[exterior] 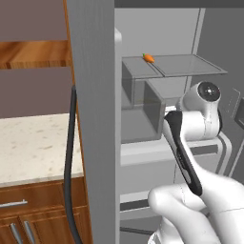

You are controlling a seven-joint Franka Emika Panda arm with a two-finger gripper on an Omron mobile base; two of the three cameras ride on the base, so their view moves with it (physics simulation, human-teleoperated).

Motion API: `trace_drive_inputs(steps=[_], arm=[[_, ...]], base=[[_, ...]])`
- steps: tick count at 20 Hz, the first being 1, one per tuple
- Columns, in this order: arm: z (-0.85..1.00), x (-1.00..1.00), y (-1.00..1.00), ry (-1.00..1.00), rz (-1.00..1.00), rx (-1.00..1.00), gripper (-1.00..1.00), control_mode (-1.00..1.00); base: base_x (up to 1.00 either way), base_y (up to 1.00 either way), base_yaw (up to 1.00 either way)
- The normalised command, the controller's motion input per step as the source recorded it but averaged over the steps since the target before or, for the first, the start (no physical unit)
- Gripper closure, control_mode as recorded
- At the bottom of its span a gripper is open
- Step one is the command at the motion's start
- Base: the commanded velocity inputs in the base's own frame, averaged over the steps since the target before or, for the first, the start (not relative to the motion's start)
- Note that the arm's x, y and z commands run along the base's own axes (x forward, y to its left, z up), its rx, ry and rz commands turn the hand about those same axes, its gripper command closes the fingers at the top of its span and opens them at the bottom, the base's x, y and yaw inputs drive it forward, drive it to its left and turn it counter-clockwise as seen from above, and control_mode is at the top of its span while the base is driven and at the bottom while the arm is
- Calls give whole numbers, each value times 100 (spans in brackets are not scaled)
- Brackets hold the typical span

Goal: Retrieve the fish from the fridge and place it on the saucepan with marinade on the stove.

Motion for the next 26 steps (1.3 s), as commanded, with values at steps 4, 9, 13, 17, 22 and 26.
trace_drive_inputs(steps=[4,9,13,17,22,26], arm=[[-19,38,0,1,0,0,-100,-100],[-35,36,0,0,0,0,-100,-100],[-37,37,0,-2,0,0,-100,-100],[-5,28,-3,-8,0,0,-100,-100],[0,22,-10,-8,0,2,-100,-100],[0,15,-10,-1,0,3,-100,-100]], base=[[0,0,0],[0,0,0],[0,0,0],[0,0,0],[0,0,0],[0,0,0]])
